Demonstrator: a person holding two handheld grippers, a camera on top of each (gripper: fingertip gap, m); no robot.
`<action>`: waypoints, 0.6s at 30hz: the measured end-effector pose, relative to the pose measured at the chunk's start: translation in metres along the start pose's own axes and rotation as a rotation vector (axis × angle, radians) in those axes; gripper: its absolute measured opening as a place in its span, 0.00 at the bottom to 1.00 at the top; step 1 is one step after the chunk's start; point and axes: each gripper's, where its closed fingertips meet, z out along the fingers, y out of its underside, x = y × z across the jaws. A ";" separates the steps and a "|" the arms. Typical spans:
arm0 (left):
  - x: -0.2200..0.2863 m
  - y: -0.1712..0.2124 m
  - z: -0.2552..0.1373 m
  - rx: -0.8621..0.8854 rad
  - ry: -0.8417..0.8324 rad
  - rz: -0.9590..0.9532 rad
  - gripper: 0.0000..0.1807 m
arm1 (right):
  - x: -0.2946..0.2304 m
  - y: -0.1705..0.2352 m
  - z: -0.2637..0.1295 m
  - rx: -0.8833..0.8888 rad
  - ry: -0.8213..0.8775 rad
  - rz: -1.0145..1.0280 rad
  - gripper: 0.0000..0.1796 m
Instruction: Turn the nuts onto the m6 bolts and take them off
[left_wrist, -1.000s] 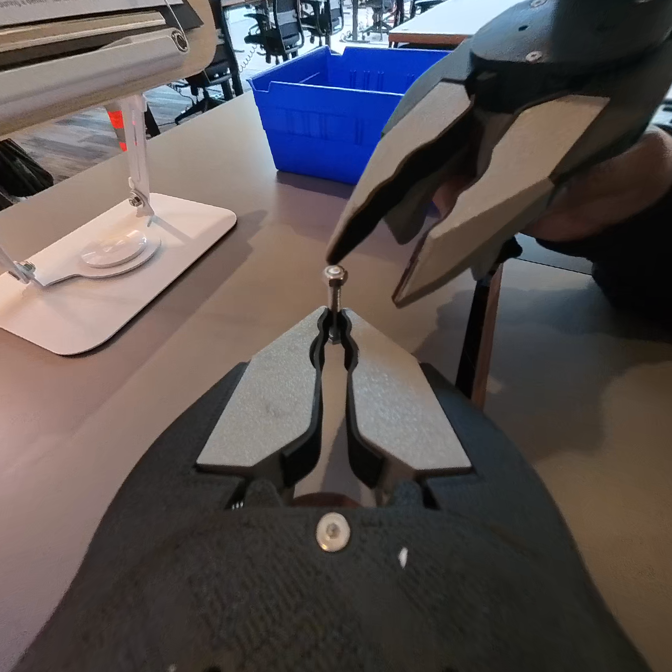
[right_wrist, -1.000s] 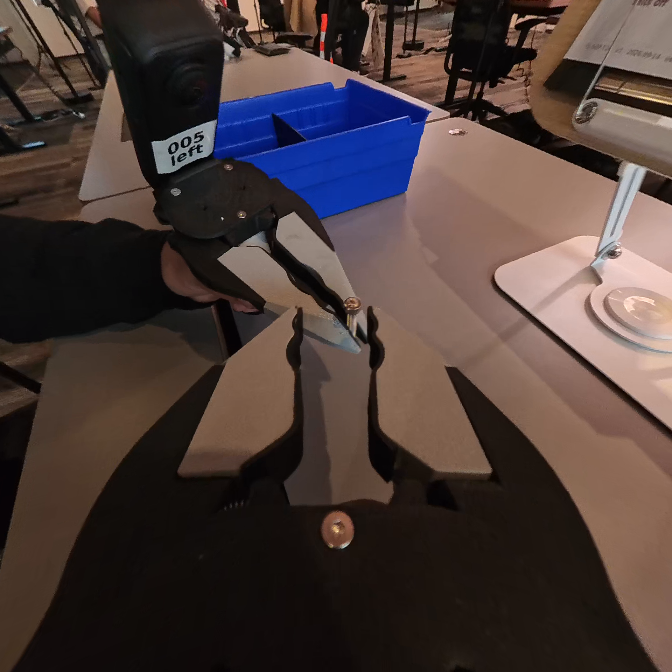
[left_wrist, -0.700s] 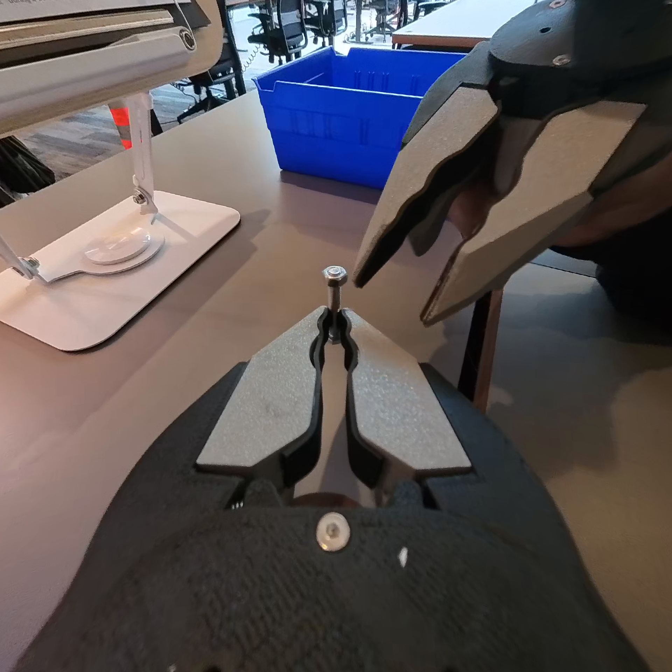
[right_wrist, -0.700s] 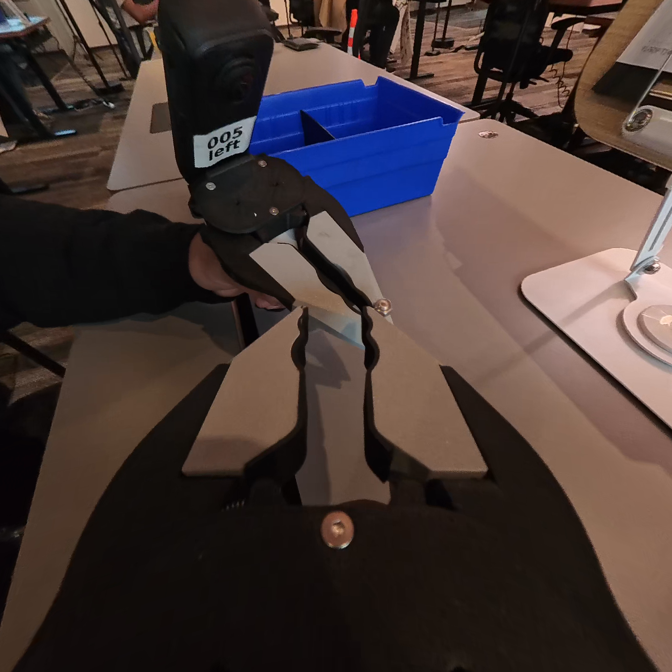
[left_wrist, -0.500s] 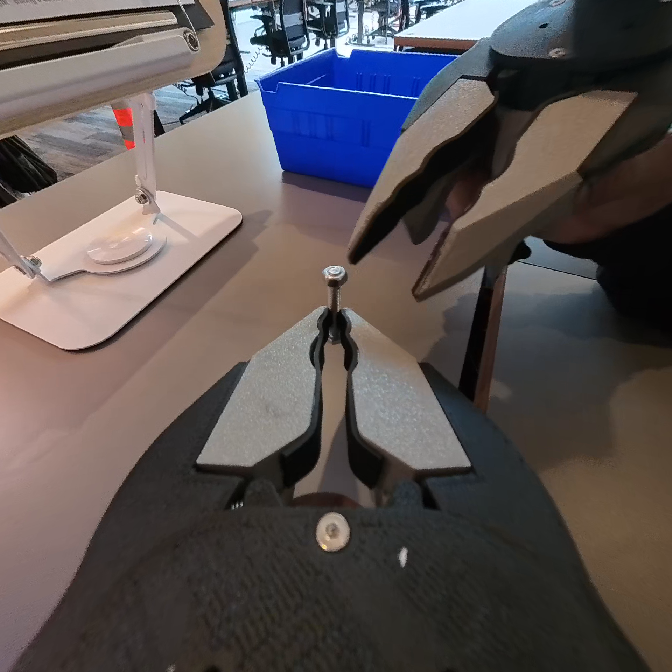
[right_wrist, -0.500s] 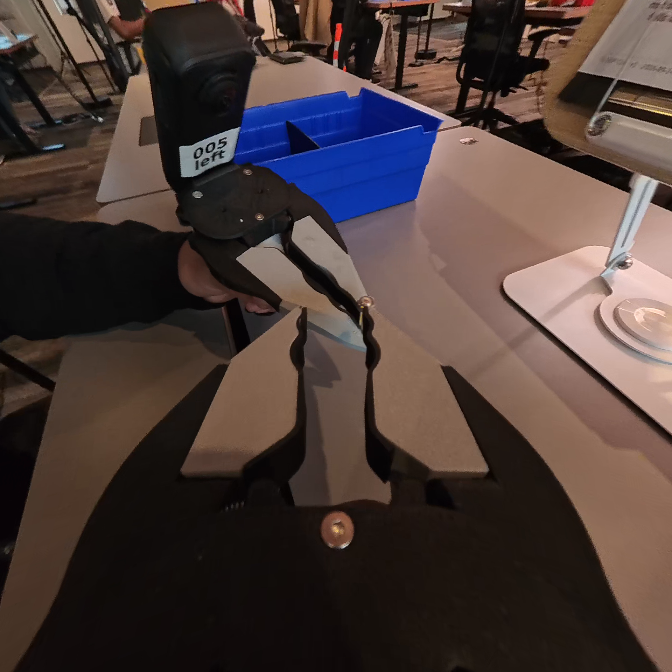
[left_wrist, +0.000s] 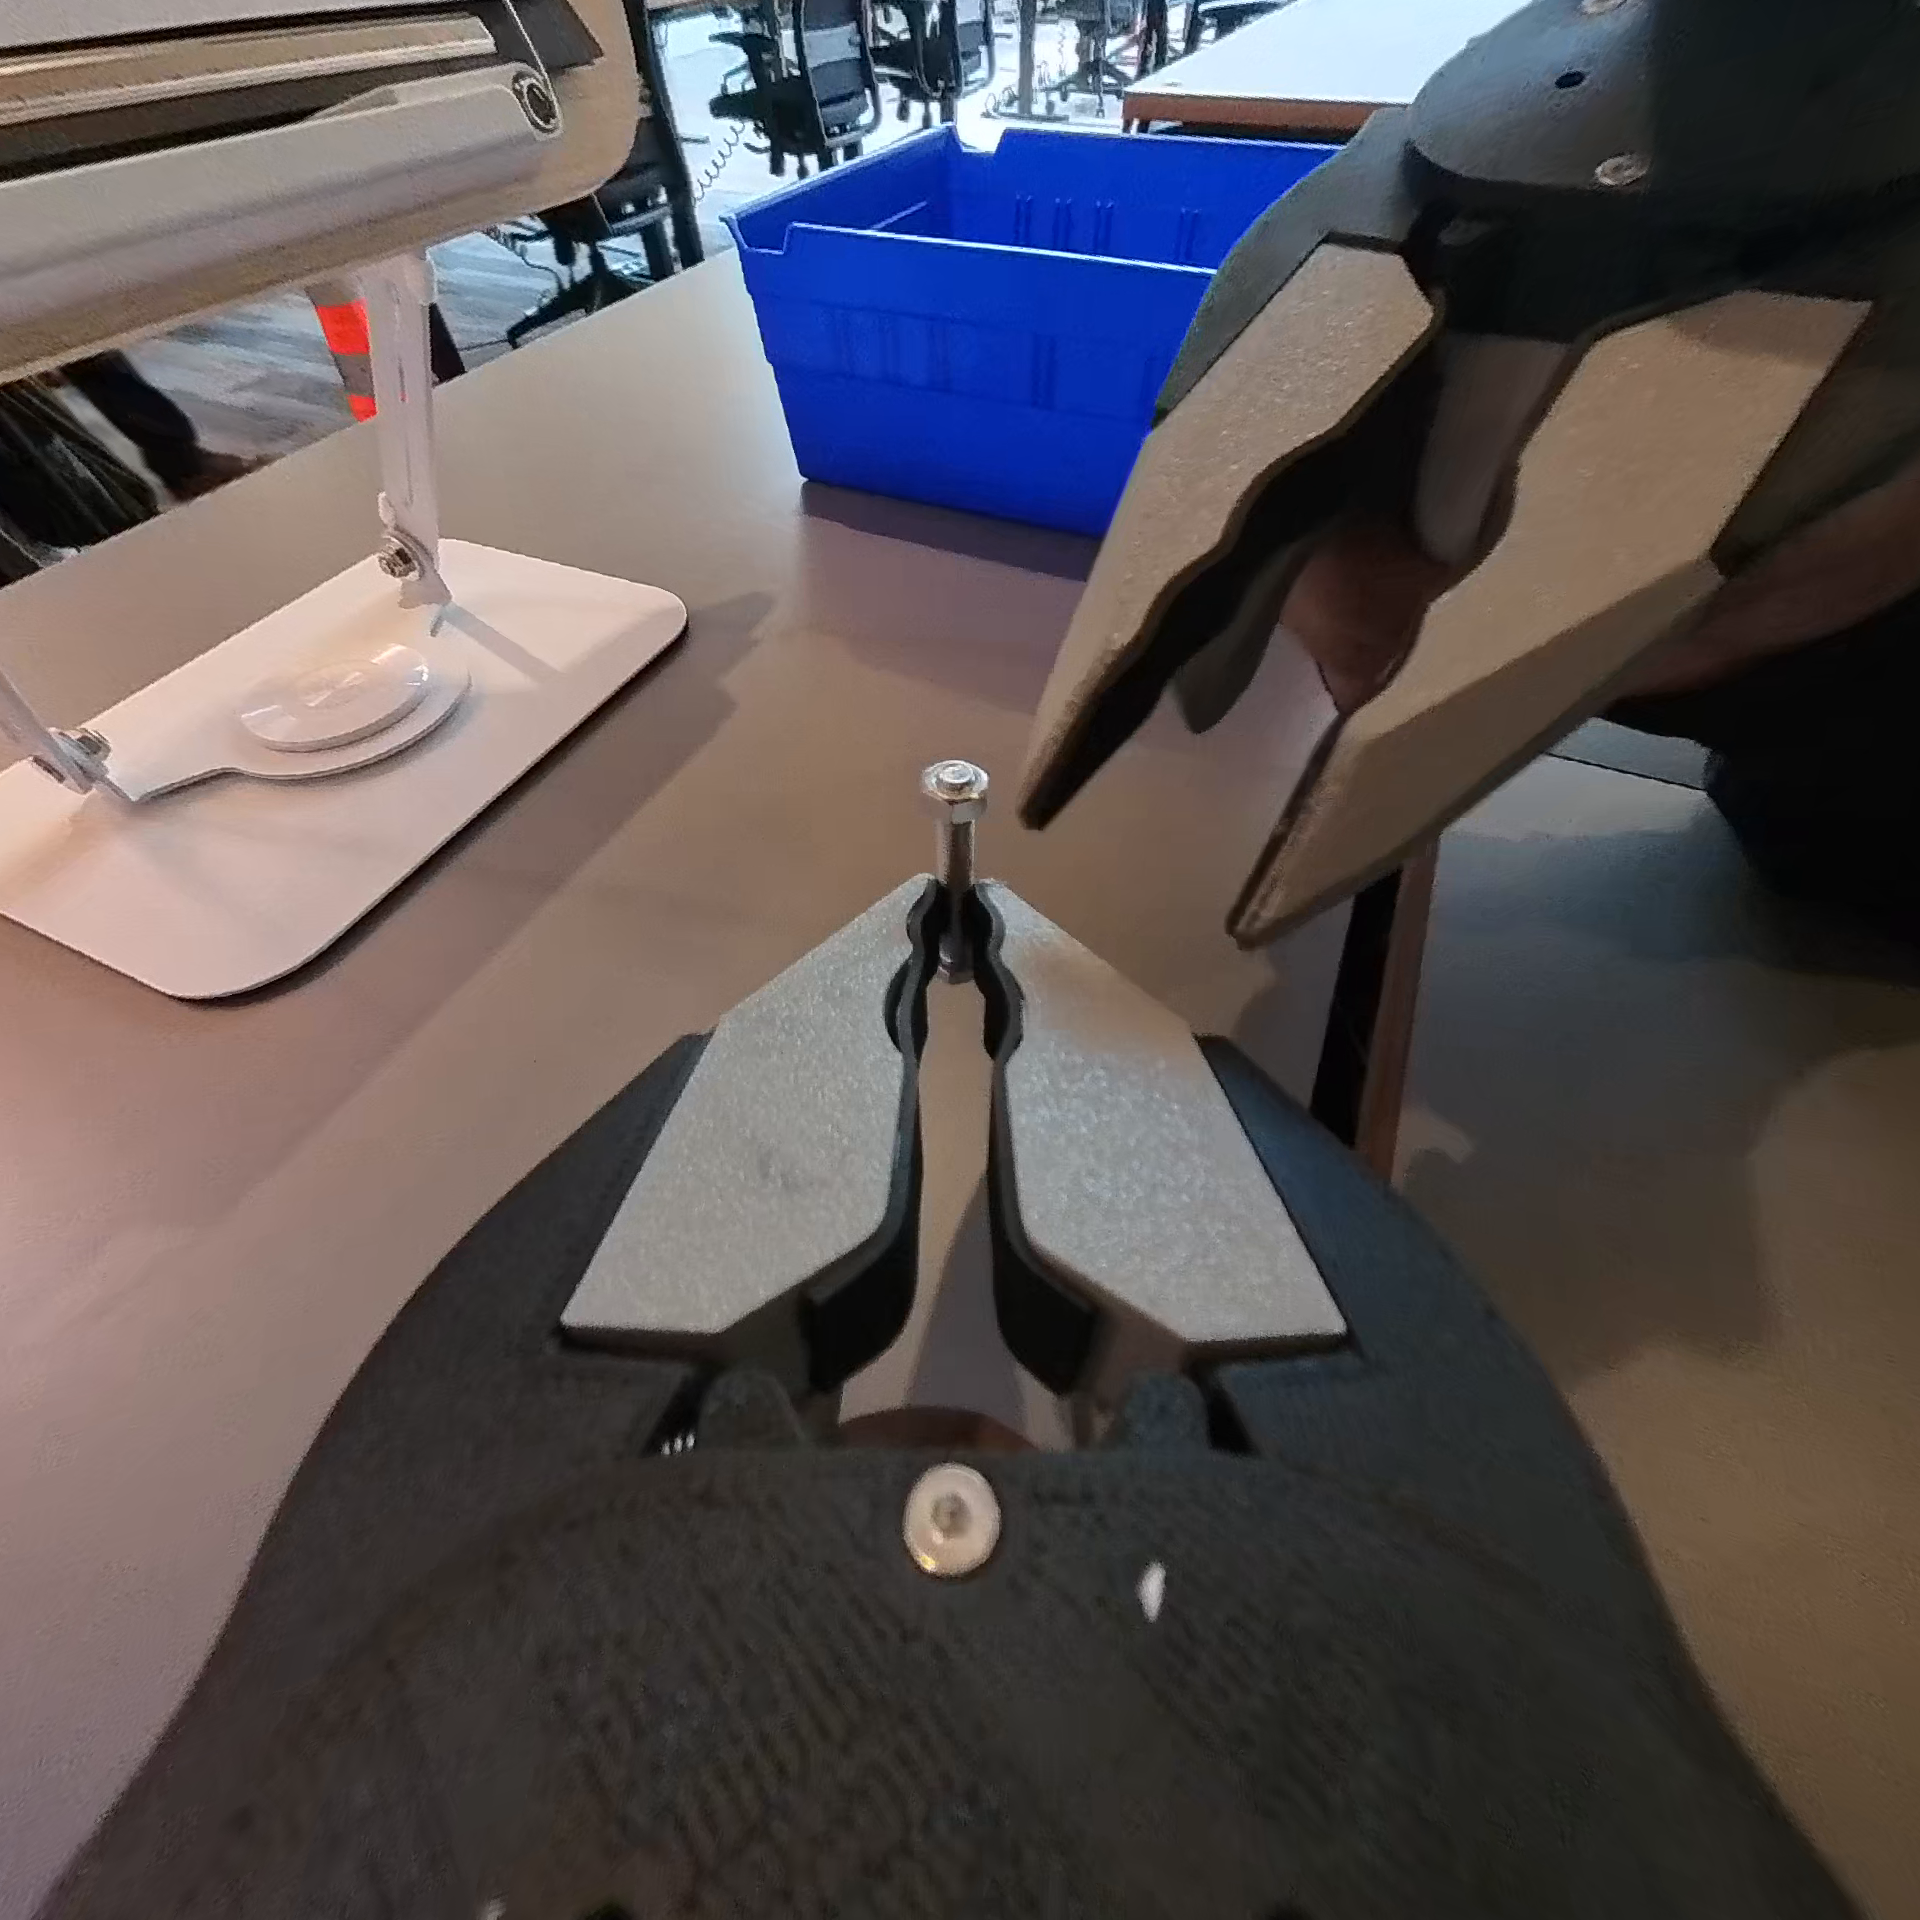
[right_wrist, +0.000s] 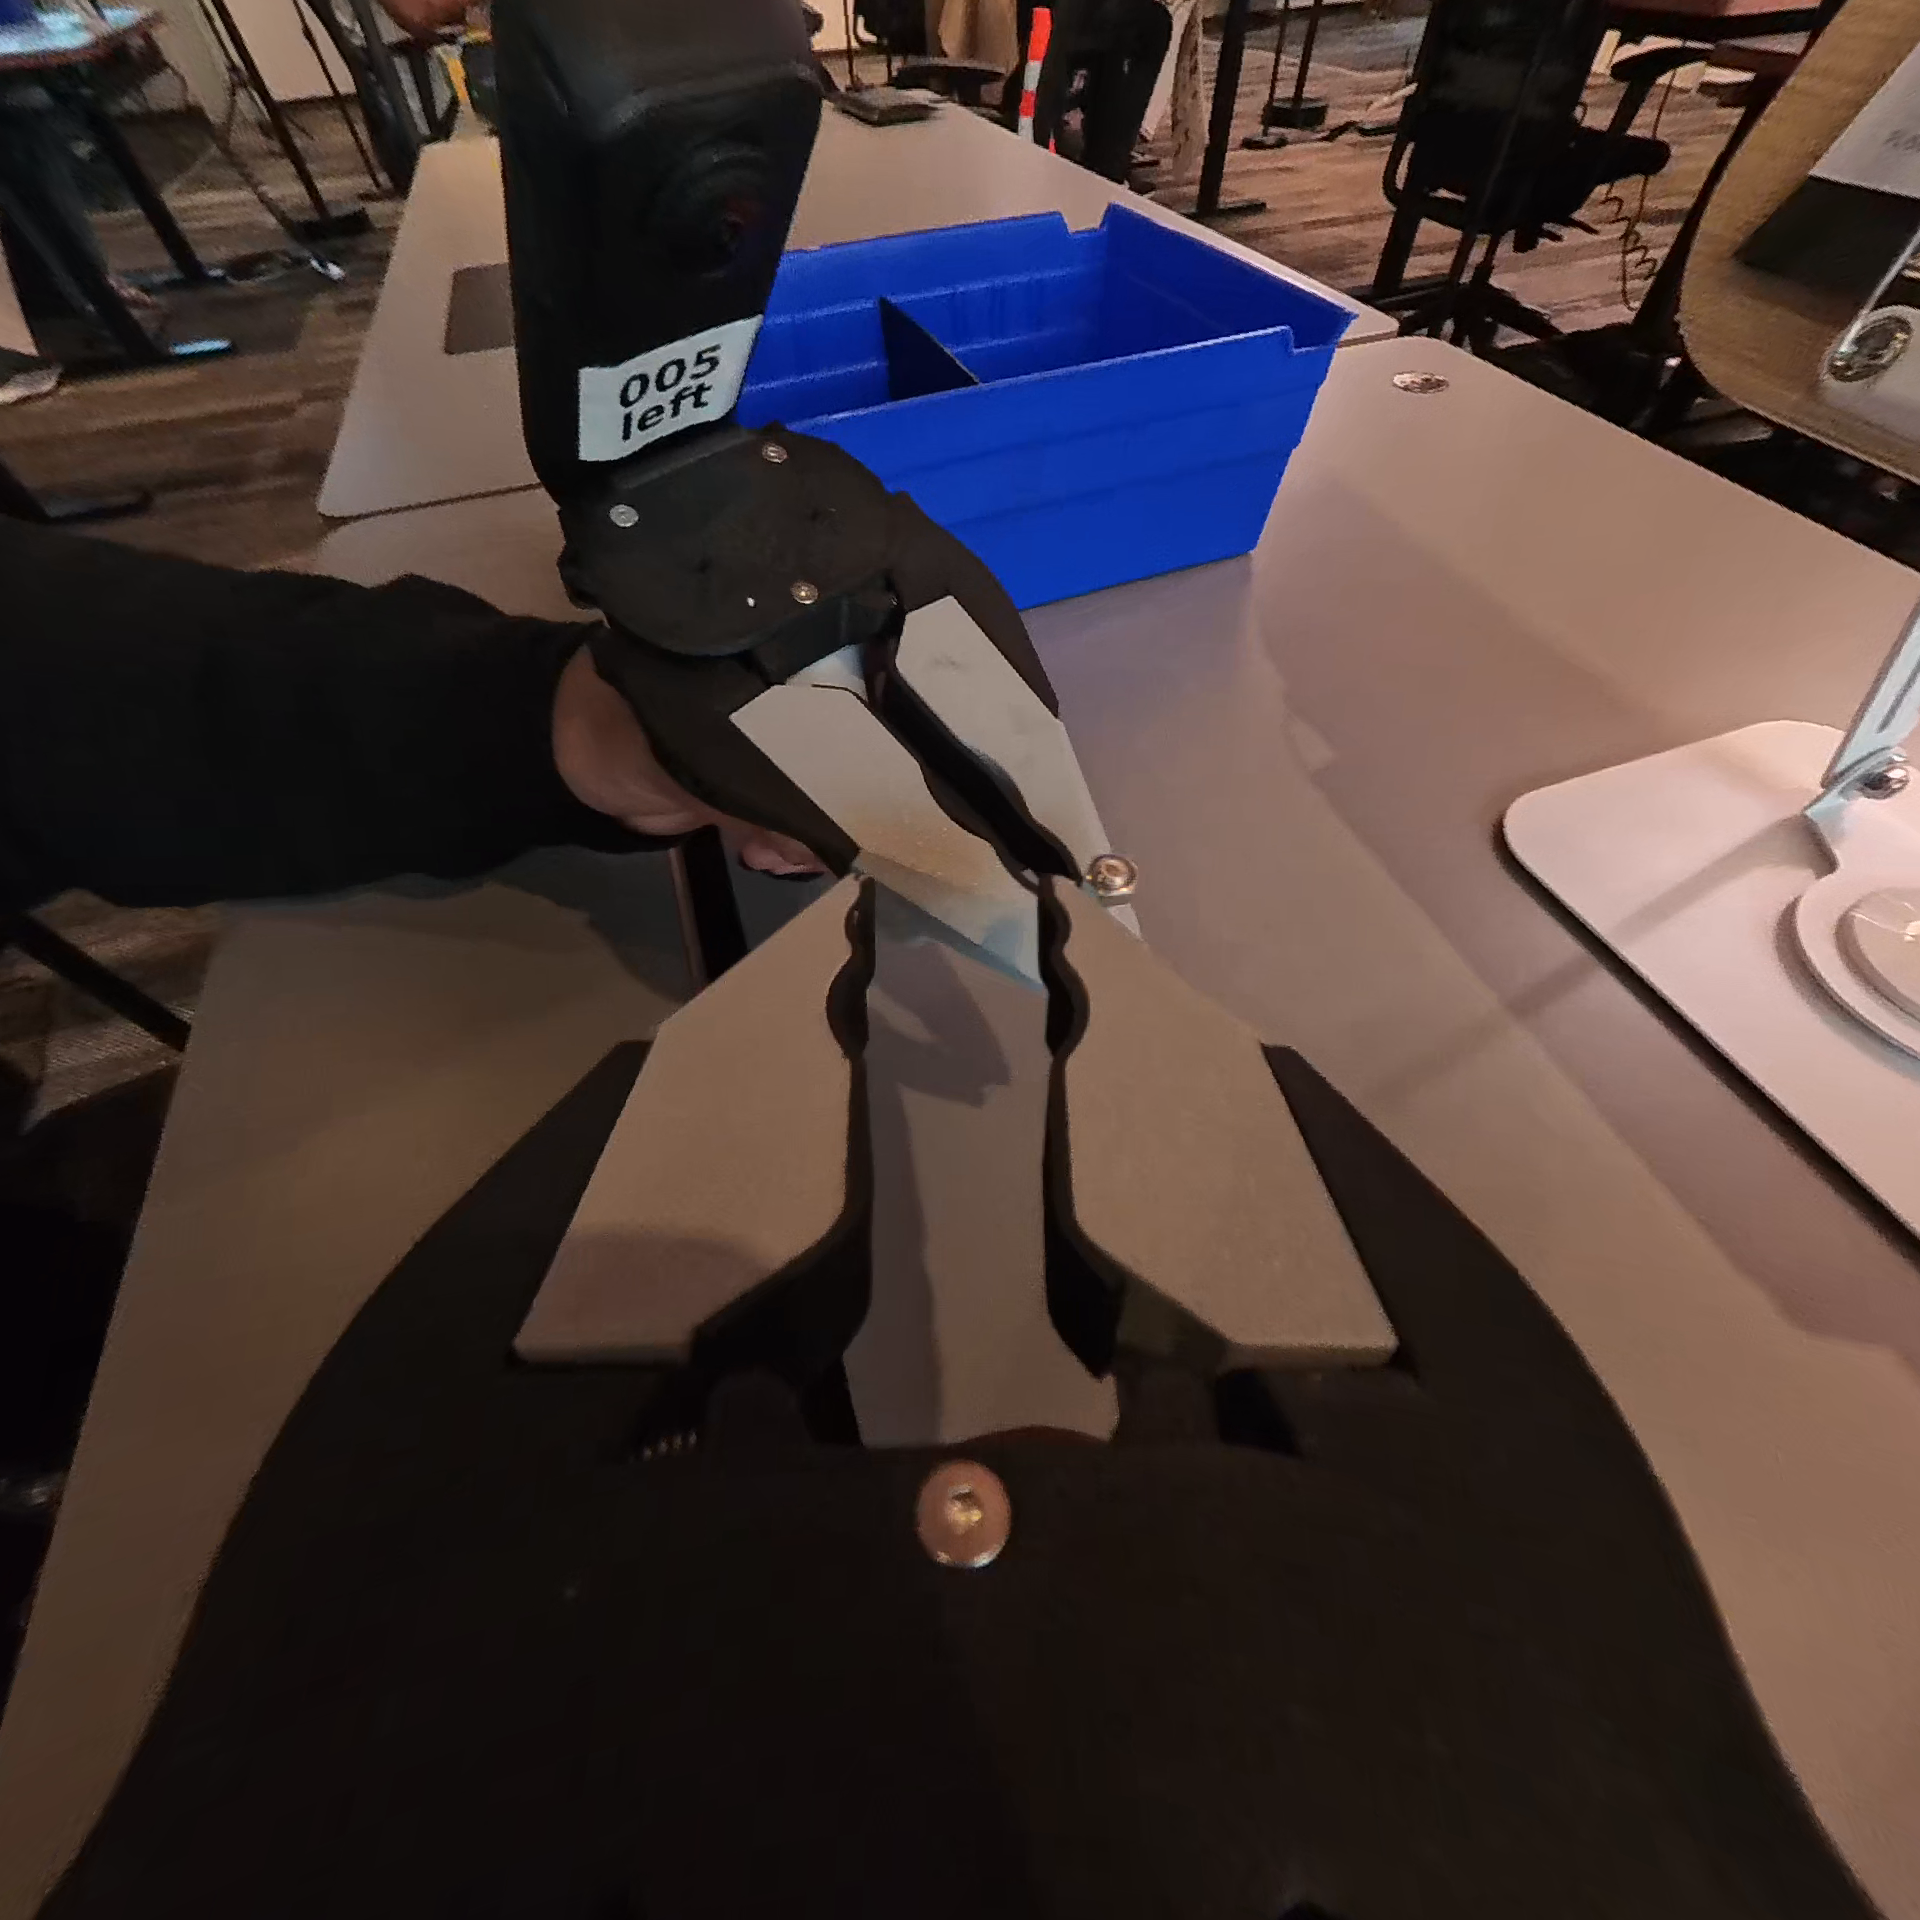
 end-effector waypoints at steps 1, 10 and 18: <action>0.000 0.000 0.000 0.001 0.000 0.000 0.01 | 0.003 0.000 -0.001 0.005 0.012 0.002 0.16; 0.003 0.000 0.001 -0.002 0.010 0.005 0.01 | 0.014 0.003 0.000 0.006 0.054 0.032 0.19; -0.001 0.000 -0.001 0.004 0.001 -0.009 0.01 | 0.004 0.000 -0.001 0.009 0.013 0.001 0.13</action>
